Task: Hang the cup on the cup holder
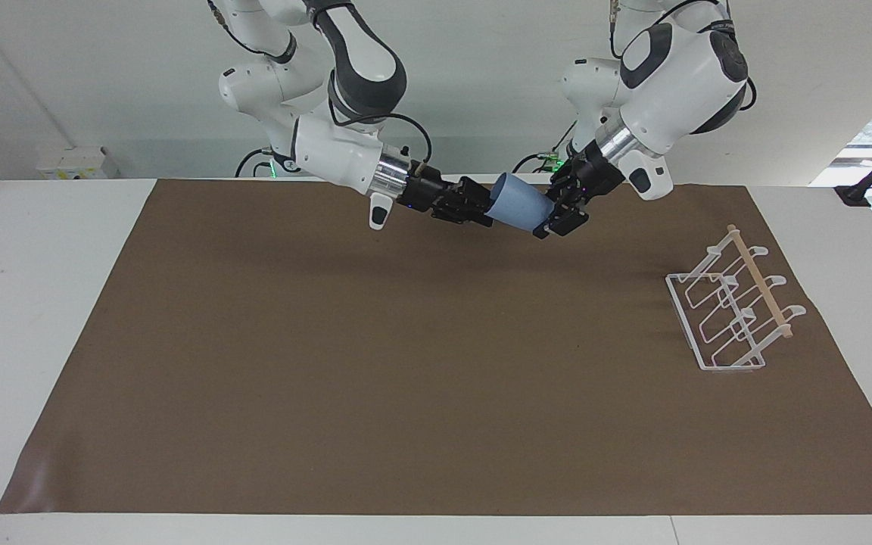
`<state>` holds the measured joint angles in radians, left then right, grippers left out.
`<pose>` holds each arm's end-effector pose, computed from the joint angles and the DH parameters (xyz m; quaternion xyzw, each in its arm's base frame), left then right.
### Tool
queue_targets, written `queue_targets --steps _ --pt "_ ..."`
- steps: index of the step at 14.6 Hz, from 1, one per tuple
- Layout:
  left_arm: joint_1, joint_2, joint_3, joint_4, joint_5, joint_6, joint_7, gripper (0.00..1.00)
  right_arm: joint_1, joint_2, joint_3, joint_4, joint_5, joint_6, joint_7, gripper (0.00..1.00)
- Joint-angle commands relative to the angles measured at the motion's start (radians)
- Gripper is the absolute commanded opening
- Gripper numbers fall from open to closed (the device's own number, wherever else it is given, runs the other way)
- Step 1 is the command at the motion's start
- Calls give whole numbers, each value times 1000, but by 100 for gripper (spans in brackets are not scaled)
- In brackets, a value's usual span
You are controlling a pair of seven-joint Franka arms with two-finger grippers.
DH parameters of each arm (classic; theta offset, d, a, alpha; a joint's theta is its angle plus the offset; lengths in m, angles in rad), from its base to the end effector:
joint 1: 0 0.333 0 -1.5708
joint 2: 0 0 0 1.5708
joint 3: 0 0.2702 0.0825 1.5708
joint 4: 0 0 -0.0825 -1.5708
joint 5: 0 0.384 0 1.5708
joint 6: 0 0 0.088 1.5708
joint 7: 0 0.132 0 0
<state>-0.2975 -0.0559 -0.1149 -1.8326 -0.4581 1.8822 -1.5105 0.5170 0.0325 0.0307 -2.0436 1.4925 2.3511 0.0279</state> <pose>0.4985 -0.2667 0.4971 0.7999 0.5574 -0.1480 0.1660 0.4974 0.3405 0.4093 -0.8072 0.2065 0.0580 0.5499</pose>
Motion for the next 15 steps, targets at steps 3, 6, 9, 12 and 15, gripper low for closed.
queue_targets --steps 3,6,9,12,15 --pt "12 27 9 26 252 18 -83 0 -252 -16 -2 8 -157 -336 4 99" --pt "8 62 14 38 567 31 -112 0 -458 -17 -2 42 -418 -556 -64 99" --pt "-24 82 11 36 940 -35 -169 0 -575 -62 -3 42 -814 -579 -91 99" --pt "-37 119 11 19 1293 -99 -191 0 -644 -85 -5 43 -1105 -602 -89 99" --pt "-65 192 11 24 1606 -182 -325 0 -673 -103 -6 66 -1311 -610 -91 99"
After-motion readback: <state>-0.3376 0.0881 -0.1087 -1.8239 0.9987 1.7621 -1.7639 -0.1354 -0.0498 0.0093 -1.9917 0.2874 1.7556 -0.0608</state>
